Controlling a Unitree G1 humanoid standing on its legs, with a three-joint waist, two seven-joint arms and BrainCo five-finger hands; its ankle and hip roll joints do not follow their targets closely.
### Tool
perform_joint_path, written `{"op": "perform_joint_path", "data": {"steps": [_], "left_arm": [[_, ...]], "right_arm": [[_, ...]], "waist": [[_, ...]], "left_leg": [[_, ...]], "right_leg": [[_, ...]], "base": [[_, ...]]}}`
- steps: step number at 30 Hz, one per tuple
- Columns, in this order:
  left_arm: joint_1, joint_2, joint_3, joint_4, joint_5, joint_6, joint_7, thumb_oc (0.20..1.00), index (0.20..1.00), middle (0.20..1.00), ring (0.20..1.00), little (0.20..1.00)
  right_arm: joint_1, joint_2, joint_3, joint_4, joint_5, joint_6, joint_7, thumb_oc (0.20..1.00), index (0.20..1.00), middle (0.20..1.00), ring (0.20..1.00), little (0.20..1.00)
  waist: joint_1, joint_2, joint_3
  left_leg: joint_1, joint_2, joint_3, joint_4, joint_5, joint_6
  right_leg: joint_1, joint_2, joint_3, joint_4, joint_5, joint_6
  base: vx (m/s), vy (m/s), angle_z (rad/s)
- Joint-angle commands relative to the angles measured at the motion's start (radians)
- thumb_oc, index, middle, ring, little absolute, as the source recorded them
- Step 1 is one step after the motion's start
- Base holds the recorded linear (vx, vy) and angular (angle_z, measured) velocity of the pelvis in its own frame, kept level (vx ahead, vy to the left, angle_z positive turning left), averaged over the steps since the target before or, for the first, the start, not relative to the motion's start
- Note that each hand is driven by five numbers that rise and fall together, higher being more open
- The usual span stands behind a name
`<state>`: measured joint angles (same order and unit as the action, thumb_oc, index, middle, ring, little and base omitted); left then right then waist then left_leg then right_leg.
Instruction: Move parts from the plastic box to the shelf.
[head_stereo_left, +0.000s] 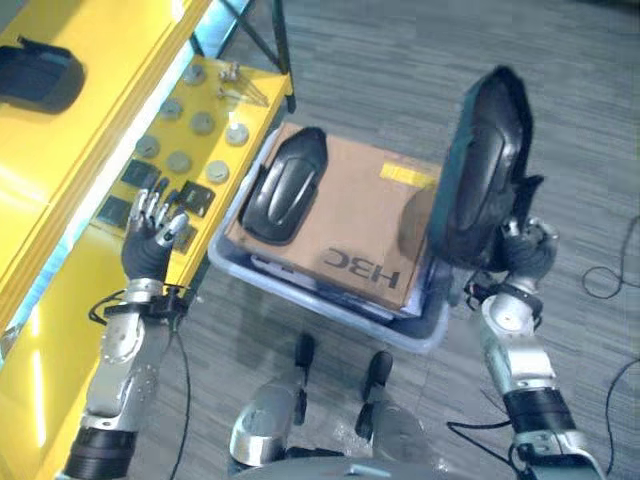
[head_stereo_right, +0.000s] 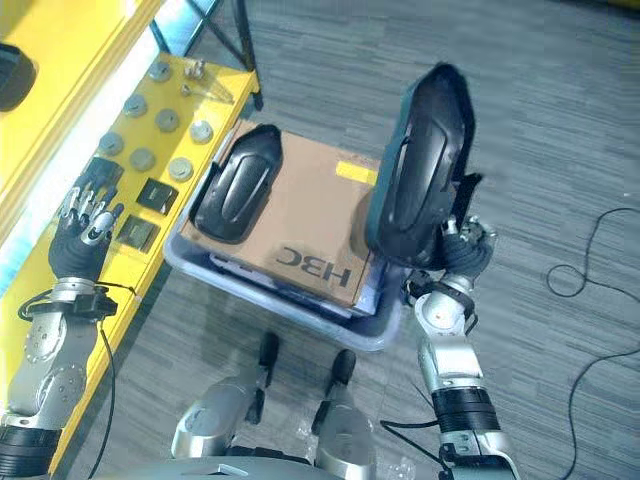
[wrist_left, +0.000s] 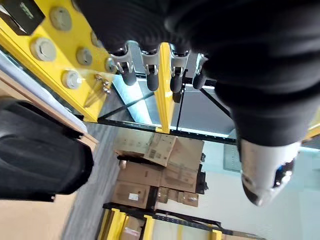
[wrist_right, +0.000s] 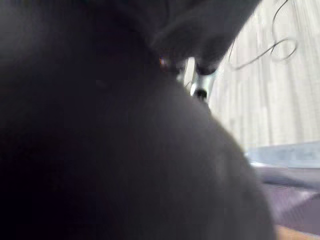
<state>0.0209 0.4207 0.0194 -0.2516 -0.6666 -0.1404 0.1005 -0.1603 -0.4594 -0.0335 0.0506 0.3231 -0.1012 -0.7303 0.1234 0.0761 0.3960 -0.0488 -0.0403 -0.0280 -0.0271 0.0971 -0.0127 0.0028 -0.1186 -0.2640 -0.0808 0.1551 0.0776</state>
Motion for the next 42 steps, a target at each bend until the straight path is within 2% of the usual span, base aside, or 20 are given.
{"op": "perform_joint_path", "data": {"steps": [1, 3, 5, 6, 7, 8, 9, 14, 15, 21, 24, 27, 32, 37, 39, 42], "left_arm": [[0.002, 0.032, -0.016, -0.035, -0.012, 0.045, -0.07, 1.0, 1.0, 1.0, 1.0, 1.0], [-0.016, 0.029, -0.041, -0.024, -0.034, 0.113, -0.117, 1.0, 1.0, 1.0, 1.0, 1.0], [-0.032, 0.029, -0.065, -0.017, -0.056, 0.134, -0.137, 1.0, 1.0, 1.0, 1.0, 1.0], [-0.055, 0.026, -0.089, -0.007, -0.084, 0.182, -0.16, 1.0, 1.0, 1.0, 1.0, 1.0], [-0.101, 0.019, -0.139, 0.011, -0.127, 0.203, -0.176, 1.0, 1.0, 1.0, 1.0, 1.0], [-0.125, 0.013, -0.162, 0.019, -0.151, 0.235, -0.181, 1.0, 1.0, 1.0, 1.0, 1.0], [-0.185, -0.003, -0.216, 0.042, -0.176, 0.283, -0.138, 1.0, 1.0, 1.0, 1.0, 1.0], [-0.328, -0.059, -0.329, 0.13, -0.231, 0.339, -0.091, 1.0, 1.0, 1.0, 1.0, 1.0], [-0.362, -0.077, -0.352, 0.156, -0.269, 0.368, -0.092, 1.0, 1.0, 1.0, 1.0, 1.0], [-0.47, -0.172, -0.453, 0.278, -0.283, 0.4, -0.04, 1.0, 1.0, 1.0, 1.0, 1.0], [-0.485, -0.183, -0.46, 0.296, -0.305, 0.423, -0.033, 1.0, 1.0, 1.0, 1.0, 1.0], [-0.503, -0.196, -0.47, 0.319, -0.293, 0.428, 0.011, 1.0, 1.0, 1.0, 1.0, 1.0], [-0.526, -0.216, -0.476, 0.375, -0.235, 0.399, 0.048, 1.0, 1.0, 1.0, 1.0, 1.0], [-0.551, -0.22, -0.469, 0.405, -0.095, 0.356, 0.049, 1.0, 1.0, 1.0, 1.0, 1.0], [-0.569, -0.203, -0.465, 0.403, 0.053, 0.317, 0.075, 1.0, 1.0, 1.0, 1.0, 1.0], [-0.593, -0.177, -0.458, 0.399, 0.146, 0.277, 0.116, 1.0, 1.0, 1.0, 1.0, 1.0]], "right_arm": [[-0.004, -0.034, 0.015, -0.04, -0.034, -0.088, 0.005, 0.2, 0.2, 0.2, 0.2, 0.2], [-0.009, -0.035, 0.02, -0.049, -0.045, -0.081, 0.006, 0.2, 0.2, 0.2, 0.2, 0.2], [-0.014, -0.039, 0.028, -0.051, -0.051, -0.082, 0.008, 0.2, 0.2, 0.2, 0.2, 0.2], [-0.026, -0.041, 0.042, -0.051, -0.063, -0.074, 0.003, 0.2, 0.2, 0.2, 0.2, 0.2], [-0.052, -0.046, 0.067, -0.046, -0.073, -0.055, 0.004, 0.2, 0.2, 0.2, 0.2, 0.2], [-0.066, -0.047, 0.081, -0.041, -0.074, -0.047, 0.003, 0.2, 0.2, 0.2, 0.2, 0.2], [-0.1, -0.043, 0.117, -0.022, -0.094, -0.031, 0.005, 0.2, 0.2, 0.2, 0.2, 0.2], [-0.164, -0.03, 0.202, 0.01, -0.09, -0.001, 0.028, 0.2, 0.2, 0.2, 0.2, 0.2], [-0.178, -0.023, 0.222, 0.023, -0.086, 0.001, 0.037, 0.2, 0.2, 0.2, 0.2, 0.2], [-0.221, 0.021, 0.308, 0.091, -0.081, 0.004, 0.066, 0.2, 0.2, 0.2, 0.2, 0.2], [-0.221, 0.023, 0.32, 0.095, -0.072, 0.005, 0.072, 0.2, 0.2, 0.2, 0.2, 0.2], [-0.226, 0.031, 0.331, 0.096, -0.083, 0.014, 0.071, 0.2, 0.2, 0.2, 0.2, 0.2], [-0.232, 0.033, 0.334, 0.092, -0.088, 0.021, 0.084, 0.2, 0.2, 0.2, 0.2, 0.2], [-0.244, 0.04, 0.341, 0.102, -0.088, 0.036, 0.078, 0.2, 0.2, 0.2, 0.2, 0.2], [-0.241, 0.041, 0.336, 0.106, -0.086, 0.04, 0.08, 0.2, 0.2, 0.2, 0.2, 0.2], [-0.236, 0.036, 0.33, 0.11, -0.08, 0.043, 0.096, 0.2, 0.2, 0.2, 0.2, 0.2]], "waist": [[0.005, -0.042, -0.136], [0.001, -0.046, -0.16], [-0.001, -0.047, -0.171], [-0.003, -0.048, -0.185], [-0.009, -0.05, -0.204], [-0.012, -0.051, -0.211], [-0.021, -0.052, -0.229], [-0.048, -0.058, -0.272], [-0.057, -0.059, -0.284], [-0.095, -0.066, -0.331], [-0.105, -0.068, -0.341], [-0.115, -0.067, -0.349], [-0.129, -0.068, -0.361], [-0.133, -0.07, -0.365], [-0.135, -0.07, -0.367], [-0.135, -0.071, -0.367]], "left_leg": [[-0.014, 0.029, 0.054, 0.061, -0.079, 0.002], [0.008, 0.033, 0.062, 0.052, -0.082, 0.001], [0.021, 0.035, 0.065, 0.046, -0.083, 0.002], [0.032, 0.036, 0.07, 0.041, -0.085, 0.001], [0.046, 0.038, 0.077, 0.036, -0.087, 0.002], [0.053, 0.039, 0.079, 0.034, -0.087, 0.002], [0.068, 0.043, 0.087, 0.026, -0.086, 0.001], [0.104, 0.049, 0.104, 0.007, -0.084, 0.002], [0.111, 0.05, 0.11, 0.004, -0.083, 0.002], [0.133, 0.061, 0.145, -0.007, -0.084, 0.0], [0.136, 0.065, 0.155, -0.007, -0.084, -0.001], [0.141, 0.067, 0.167, -0.008, -0.086, 0.0], [0.145, 0.069, 0.177, -0.01, -0.089, 0.0], [0.147, 0.07, 0.179, -0.011, -0.09, 0.0], [0.147, 0.07, 0.178, -0.011, -0.09, 0.0], [0.15, 0.071, 0.176, -0.013, -0.091, -0.002]], "right_leg": [[0.008, -0.053, 0.012, 0.011, -0.029, 0.064], [0.024, -0.05, 0.014, 0.003, -0.029, 0.065], [0.034, -0.049, 0.016, -0.001, -0.029, 0.066], [0.04, -0.047, 0.019, -0.004, -0.03, 0.067], [0.048, -0.045, 0.023, -0.006, -0.03, 0.067], [0.052, -0.044, 0.026, -0.006, -0.031, 0.067], [0.059, -0.042, 0.032, -0.006, -0.032, 0.068], [0.071, -0.034, 0.052, -0.006, -0.034, 0.07], [0.072, -0.031, 0.059, -0.006, -0.034, 0.07], [0.07, -0.016, 0.09, -0.006, -0.039, 0.068], [0.068, -0.011, 0.099, -0.006, -0.04, 0.067], [0.067, -0.006, 0.108, -0.006, -0.043, 0.064], [0.062, 0.003, 0.123, -0.006, -0.046, 0.062], [0.06, 0.008, 0.128, -0.006, -0.048, 0.061], [0.06, 0.01, 0.13, -0.006, -0.049, 0.06], [0.062, 0.012, 0.131, -0.006, -0.052, 0.06]], "base": [[0.08, -0.025, -0.11], [0.09, -0.034, -0.03], [0.05, -0.024, -0.04], [0.05, -0.027, -0.06], [0.06, -0.029, -0.04], [0.06, -0.031, -0.06], [0.06, -0.023, -0.08], [0.04, -0.023, -0.12], [0.04, -0.03, -0.04], [0.03, -0.047, -0.14], [0.01, -0.035, -0.19], [0.0, -0.022, -0.09], [0.01, -0.029, -0.09], [0.01, -0.016, -0.06], [0.0, 0.0, 0.0], [0.0, 0.0, 0.0]]}}
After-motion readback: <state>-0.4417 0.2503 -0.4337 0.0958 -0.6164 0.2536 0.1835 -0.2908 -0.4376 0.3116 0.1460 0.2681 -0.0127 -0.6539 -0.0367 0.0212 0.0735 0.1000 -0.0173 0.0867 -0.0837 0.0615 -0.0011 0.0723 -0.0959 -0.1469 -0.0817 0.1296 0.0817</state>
